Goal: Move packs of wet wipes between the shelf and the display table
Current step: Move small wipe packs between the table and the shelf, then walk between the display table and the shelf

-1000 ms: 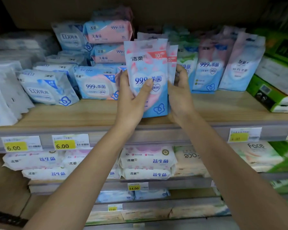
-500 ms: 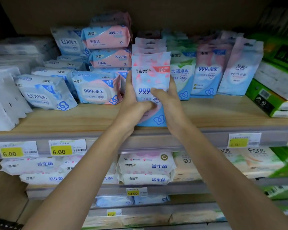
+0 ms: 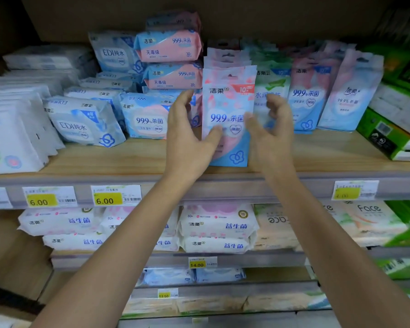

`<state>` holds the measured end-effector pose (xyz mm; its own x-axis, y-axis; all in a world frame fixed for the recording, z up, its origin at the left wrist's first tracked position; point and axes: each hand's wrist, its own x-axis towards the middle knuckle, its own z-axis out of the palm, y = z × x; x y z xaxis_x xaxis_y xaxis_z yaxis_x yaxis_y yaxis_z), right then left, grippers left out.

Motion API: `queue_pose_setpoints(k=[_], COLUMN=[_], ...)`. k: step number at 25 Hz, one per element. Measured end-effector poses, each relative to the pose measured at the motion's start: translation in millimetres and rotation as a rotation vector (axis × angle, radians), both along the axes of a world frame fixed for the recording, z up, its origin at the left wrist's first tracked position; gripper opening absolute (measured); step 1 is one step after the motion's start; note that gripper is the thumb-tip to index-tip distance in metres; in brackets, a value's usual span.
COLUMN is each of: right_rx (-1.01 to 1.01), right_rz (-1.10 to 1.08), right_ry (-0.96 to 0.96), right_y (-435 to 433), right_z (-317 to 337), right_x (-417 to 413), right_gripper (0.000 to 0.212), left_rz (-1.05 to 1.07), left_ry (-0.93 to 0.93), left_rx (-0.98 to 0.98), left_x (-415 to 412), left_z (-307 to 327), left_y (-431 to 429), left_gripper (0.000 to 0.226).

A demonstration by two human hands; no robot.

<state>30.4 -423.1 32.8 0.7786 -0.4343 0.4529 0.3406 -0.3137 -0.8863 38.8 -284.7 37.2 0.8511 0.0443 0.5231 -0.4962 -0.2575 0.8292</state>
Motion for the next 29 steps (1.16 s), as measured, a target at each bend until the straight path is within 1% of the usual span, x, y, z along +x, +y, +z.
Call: queue_pose_setpoints(k=[1, 2, 3, 4, 5, 7, 9, 11, 14, 16, 18, 20, 21, 22, 23, 26, 29], right_rx=[0.000, 0.023, 0.051, 0.056, 0.046, 0.024, -0.034, -0.152, -0.412, -0.587, -0.783, -1.060, -1.197, -1.280, -1.325, -1.405, -1.444], right_rz=[-0.022, 0.017, 0.092, 0.165, 0.237, 0.374, 0.492, 0.619, 0.841, 0.981, 1.124, 1.256, 1.317, 1.372, 1.443, 1.639, 1.834], right_ry=[-0.084, -0.151, -0.190, -0.203, -0.196, -0.119, 0.029, 0.257, 0.572, 0.731, 0.875, 0.971, 0.988, 0.981, 0.952, 0.882, 0.732], right_y=[0, 1, 6, 12, 20, 39, 56, 70, 84, 93, 102, 118, 132, 148, 167, 245, 335], right_z=[1, 0, -1, -7, -14, -42, -83, -138, -227, -278, -319, -347, -357, -363, -365, -362, -353], right_x=[-11, -23, -37, -47, -58, -76, -93, -108, -130, -149, -167, -187, -199, -210, -221, -268, -328], right_gripper=[0.035, 0.020, 0.010, 0.009, 0.012, 0.014, 0.013, 0.014, 0.014, 0.014, 0.017, 0.023, 0.028, 0.033, 0.034, 0.015, 0.012], left_rz=[0.012, -0.019, -0.073, -0.122, -0.148, -0.128, -0.057, 0.050, 0.259, 0.382, 0.466, 0.597, 0.687, 0.768, 0.845, 1.088, 1.304], left_ry=[-0.024, -0.039, -0.032, -0.022, -0.010, 0.035, 0.124, 0.266, 0.595, 0.842, 1.066, 1.230, 1.299, 1.355, 1.403, 1.497, 1.516], left_rx=[-0.041, -0.086, -0.116, -0.115, -0.089, -0.026, 0.058, 0.162, 0.231, 0.313, 0.331, 0.253, 0.194, 0.133, 0.070, -0.132, -0.388], left_x=[-7, -17, -29, -42, -55, -83, -112, -146, -206, -260, -324, -392, -429, -462, -492, -578, -648], left_z=[-1, -2, -5, -10, -17, -43, -82, -128, -208, -263, -302, -325, -333, -336, -340, -347, -355], left_y=[7, 14, 22, 32, 40, 62, 86, 109, 138, 155, 165, 168, 168, 166, 163, 152, 141], left_gripper=[0.051, 0.037, 0.026, 0.022, 0.022, 0.020, 0.013, 0.013, 0.011, 0.016, 0.023, 0.028, 0.029, 0.030, 0.030, 0.031, 0.028])
